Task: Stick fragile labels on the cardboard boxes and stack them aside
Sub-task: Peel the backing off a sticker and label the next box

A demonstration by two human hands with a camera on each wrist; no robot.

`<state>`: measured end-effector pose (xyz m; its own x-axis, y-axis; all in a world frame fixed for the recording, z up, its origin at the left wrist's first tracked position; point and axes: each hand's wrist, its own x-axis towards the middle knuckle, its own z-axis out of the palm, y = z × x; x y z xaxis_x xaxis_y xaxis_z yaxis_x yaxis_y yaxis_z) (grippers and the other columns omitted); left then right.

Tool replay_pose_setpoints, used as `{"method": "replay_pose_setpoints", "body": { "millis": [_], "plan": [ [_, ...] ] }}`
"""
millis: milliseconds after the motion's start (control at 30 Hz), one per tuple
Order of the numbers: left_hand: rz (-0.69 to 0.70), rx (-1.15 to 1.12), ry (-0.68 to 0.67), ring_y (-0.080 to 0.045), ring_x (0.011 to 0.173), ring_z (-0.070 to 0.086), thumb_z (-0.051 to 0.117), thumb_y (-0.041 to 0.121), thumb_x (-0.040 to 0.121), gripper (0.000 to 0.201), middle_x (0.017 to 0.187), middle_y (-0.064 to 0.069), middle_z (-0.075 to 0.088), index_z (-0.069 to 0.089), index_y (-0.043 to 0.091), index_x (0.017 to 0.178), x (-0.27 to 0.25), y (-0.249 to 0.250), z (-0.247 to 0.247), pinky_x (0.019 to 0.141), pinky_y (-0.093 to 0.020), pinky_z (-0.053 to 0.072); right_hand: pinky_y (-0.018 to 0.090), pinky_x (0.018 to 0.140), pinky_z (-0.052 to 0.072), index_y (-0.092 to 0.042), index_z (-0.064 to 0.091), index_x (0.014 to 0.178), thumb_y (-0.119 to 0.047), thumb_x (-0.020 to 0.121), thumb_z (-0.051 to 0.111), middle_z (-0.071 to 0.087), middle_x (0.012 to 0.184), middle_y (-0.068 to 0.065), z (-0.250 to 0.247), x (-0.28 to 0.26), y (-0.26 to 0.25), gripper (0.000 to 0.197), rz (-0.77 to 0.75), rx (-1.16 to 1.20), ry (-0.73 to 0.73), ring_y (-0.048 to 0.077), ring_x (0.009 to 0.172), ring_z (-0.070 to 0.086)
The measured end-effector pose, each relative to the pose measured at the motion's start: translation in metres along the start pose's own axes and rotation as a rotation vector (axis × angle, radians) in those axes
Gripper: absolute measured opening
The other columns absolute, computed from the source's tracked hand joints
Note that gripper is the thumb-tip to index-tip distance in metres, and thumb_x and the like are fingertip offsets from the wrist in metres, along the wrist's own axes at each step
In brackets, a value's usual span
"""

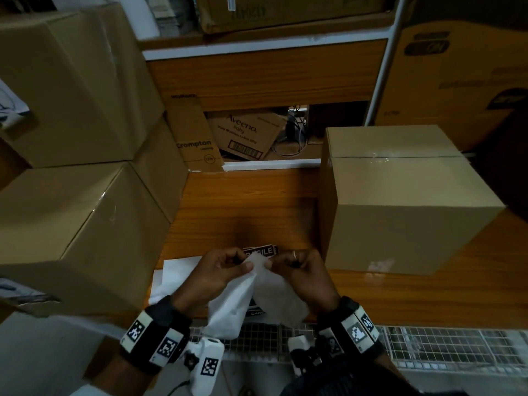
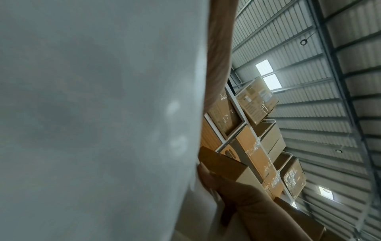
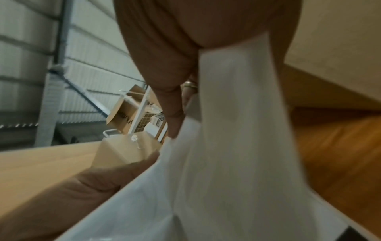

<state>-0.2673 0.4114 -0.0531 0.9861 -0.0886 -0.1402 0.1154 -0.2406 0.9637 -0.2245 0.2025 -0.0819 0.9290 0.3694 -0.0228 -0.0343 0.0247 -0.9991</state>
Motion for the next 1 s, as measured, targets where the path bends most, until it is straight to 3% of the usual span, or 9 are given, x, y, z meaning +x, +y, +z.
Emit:
{"method": "replay_pose_setpoints", "body": {
  "millis": [167,267,400,467,600,667,800,900,1000],
  "plan": [
    [-0.063,-0.104,0.101,-0.026,0.091,0.067,0.068,0.017,0.094,0.018,0.094,-0.021,0.071,0.07,0.0,0.09,-0.004,-0.004,0.0,0.085,-0.04,0.049,0.038,0.083,0.059,0.005,0.079,0.089,-0.006,0.09,0.074,0.08,0.089,0.013,-0.002,-0.003,0.002,0.012,0.117,0.191,0.084,0.031,0.088,0.075],
    [-0.077,-0.118,0.161,-0.031,0.093,0.063,0.065,0.017,0.096,0.017,0.099,-0.031,0.065,0.069,0.003,0.087,-0.006,-0.005,0.0,0.089,-0.05,0.048,0.036,0.078,0.059,0.004,0.079,0.088,-0.007,0.089,0.075,0.079,0.088,0.014,0.0,-0.001,0.002,0.012,0.172,0.227,0.121,0.028,0.083,0.076],
    [-0.12,-0.136,0.293,-0.035,0.091,0.066,0.065,0.018,0.098,0.019,0.095,-0.023,0.071,0.073,0.018,0.081,-0.009,-0.01,-0.009,0.085,-0.05,0.05,0.036,0.07,0.062,0.006,0.078,0.091,-0.008,0.09,0.074,0.079,0.09,0.018,-0.011,0.003,0.005,0.015,0.212,0.283,0.175,0.029,0.081,0.076],
    [-0.093,-0.064,0.335,-0.041,0.093,0.067,0.066,0.022,0.098,0.015,0.096,-0.024,0.07,0.072,0.015,0.086,-0.008,-0.014,-0.012,0.082,-0.053,0.052,0.04,0.074,0.062,0.006,0.078,0.091,-0.008,0.09,0.074,0.078,0.091,0.02,-0.011,0.003,0.007,0.015,0.207,0.288,0.183,0.032,0.084,0.076],
    [-0.051,-0.013,0.392,-0.049,0.1,0.063,0.065,0.022,0.099,0.016,0.097,-0.027,0.068,0.069,0.008,0.094,-0.006,-0.02,-0.013,0.087,-0.064,0.051,0.036,0.067,0.06,-0.001,0.079,0.085,-0.01,0.09,0.074,0.079,0.088,0.018,-0.008,0.005,0.01,0.012,0.222,0.283,0.202,0.029,0.079,0.076],
    [-0.056,-0.026,0.401,-0.048,0.099,0.064,0.065,0.02,0.099,0.016,0.096,-0.027,0.068,0.068,0.005,0.094,-0.005,-0.022,-0.014,0.087,-0.062,0.051,0.04,0.072,0.061,-0.002,0.08,0.084,-0.012,0.09,0.075,0.079,0.088,0.017,-0.011,0.008,0.012,0.012,0.232,0.26,0.212,0.032,0.082,0.076],
    [-0.081,-0.02,0.423,-0.025,0.088,0.071,0.064,0.016,0.099,0.016,0.092,-0.016,0.073,0.068,0.002,0.096,-0.01,-0.024,-0.021,0.079,-0.046,0.053,0.046,0.077,0.06,0.004,0.078,0.091,-0.012,0.09,0.075,0.078,0.09,0.02,-0.015,0.009,0.017,0.016,0.259,0.272,0.229,0.037,0.084,0.075],
    [-0.127,-0.026,0.486,-0.025,0.082,0.066,0.063,0.017,0.1,0.017,0.09,-0.02,0.071,0.068,0.005,0.09,-0.019,-0.034,-0.043,0.074,-0.04,0.048,0.036,0.063,0.061,0.009,0.076,0.092,-0.009,0.09,0.075,0.077,0.086,0.022,-0.026,0.012,0.018,0.018,0.237,0.299,0.295,0.031,0.074,0.075],
    [-0.186,-0.056,0.569,-0.026,0.077,0.062,0.062,0.021,0.1,0.018,0.077,-0.01,0.068,0.069,0.015,0.084,-0.033,-0.04,-0.067,0.07,-0.037,0.046,0.029,0.055,0.058,0.01,0.075,0.091,-0.007,0.09,0.074,0.077,0.082,0.02,-0.035,0.017,0.019,0.016,0.201,0.286,0.363,0.023,0.068,0.074]
  ]
}}
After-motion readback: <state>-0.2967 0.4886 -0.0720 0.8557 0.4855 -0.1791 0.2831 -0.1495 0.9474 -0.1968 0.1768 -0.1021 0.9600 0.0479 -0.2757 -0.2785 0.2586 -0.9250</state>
